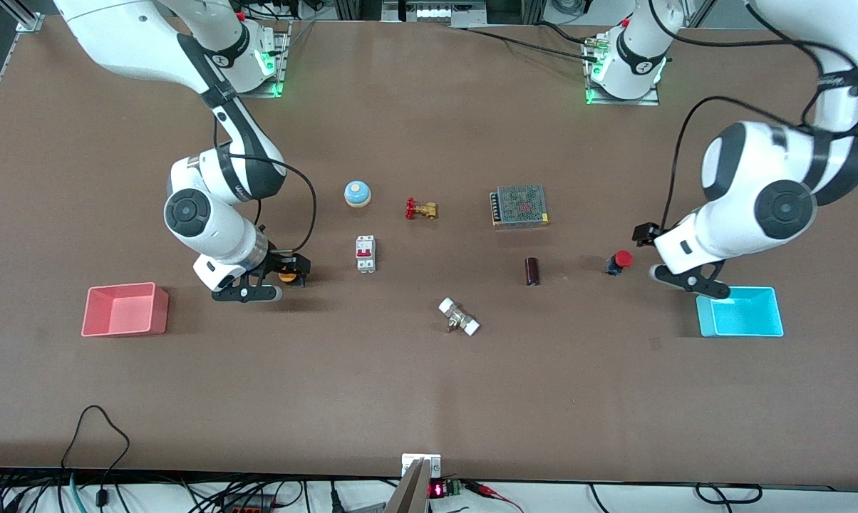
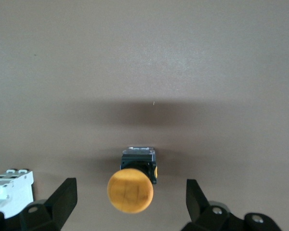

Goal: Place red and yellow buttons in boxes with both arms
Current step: 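Grasp the yellow button with the right gripper while the left gripper grasps the red button, then carry the yellow button to the pink box while the left gripper carries red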

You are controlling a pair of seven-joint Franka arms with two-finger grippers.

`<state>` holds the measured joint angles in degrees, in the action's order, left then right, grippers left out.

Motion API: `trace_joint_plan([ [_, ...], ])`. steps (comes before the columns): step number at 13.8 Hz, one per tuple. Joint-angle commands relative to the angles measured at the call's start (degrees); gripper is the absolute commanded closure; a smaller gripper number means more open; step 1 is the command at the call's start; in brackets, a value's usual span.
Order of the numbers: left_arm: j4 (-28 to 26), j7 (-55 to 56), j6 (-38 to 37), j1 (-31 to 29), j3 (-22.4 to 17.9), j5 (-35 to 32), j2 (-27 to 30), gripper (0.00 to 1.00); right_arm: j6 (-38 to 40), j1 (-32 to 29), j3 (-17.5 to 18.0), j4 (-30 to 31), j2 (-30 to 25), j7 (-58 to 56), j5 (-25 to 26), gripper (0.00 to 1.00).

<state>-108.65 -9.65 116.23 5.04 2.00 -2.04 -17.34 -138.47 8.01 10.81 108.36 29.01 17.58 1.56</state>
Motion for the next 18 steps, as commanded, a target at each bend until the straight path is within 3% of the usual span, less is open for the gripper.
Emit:
trace_joint_plan([
  [1, -10.1, -3.3, 12.9, 0.1, 0.0, -0.6, 1.4, 0.00, -1.9, 0.6, 0.1, -0.1, 1.8, 0.9, 2.4, 0.00],
  [5, -12.6, -3.6, 18.5, 0.2, 0.1, -0.6, -0.8, 0.00, -2.0, 0.6, 0.1, 0.0, 2.2, 0.8, 2.8, 0.01],
  [8, -14.0, -3.7, 22.0, 0.2, 1.1, -0.6, -2.0, 0.00, -1.9, 0.7, 0.1, 0.0, 2.3, 0.2, 2.8, 0.26],
  [12, -16.2, -5.4, 28.4, 0.5, 1.2, -0.7, -4.5, 0.00, -1.9, 0.7, 0.1, -0.1, 2.3, 0.2, 2.8, 0.74],
  [16, -16.4, -5.6, 30.6, 0.6, 1.2, -0.7, -5.9, 0.02, -1.8, 0.7, 0.1, -0.1, 2.3, 0.1, 2.8, 0.85],
  [17, -16.4, -5.6, 30.9, 0.6, 1.2, -0.7, -6.1, 0.06, -1.7, 0.7, 0.1, -0.4, 2.2, -0.4, 2.8, 0.85],
  [18, -16.4, -5.6, 30.9, 0.6, 1.2, -0.6, -6.2, 0.17, -1.4, 0.3, 0.1, -1.0, 1.7, -2.1, 2.8, 0.85],
])
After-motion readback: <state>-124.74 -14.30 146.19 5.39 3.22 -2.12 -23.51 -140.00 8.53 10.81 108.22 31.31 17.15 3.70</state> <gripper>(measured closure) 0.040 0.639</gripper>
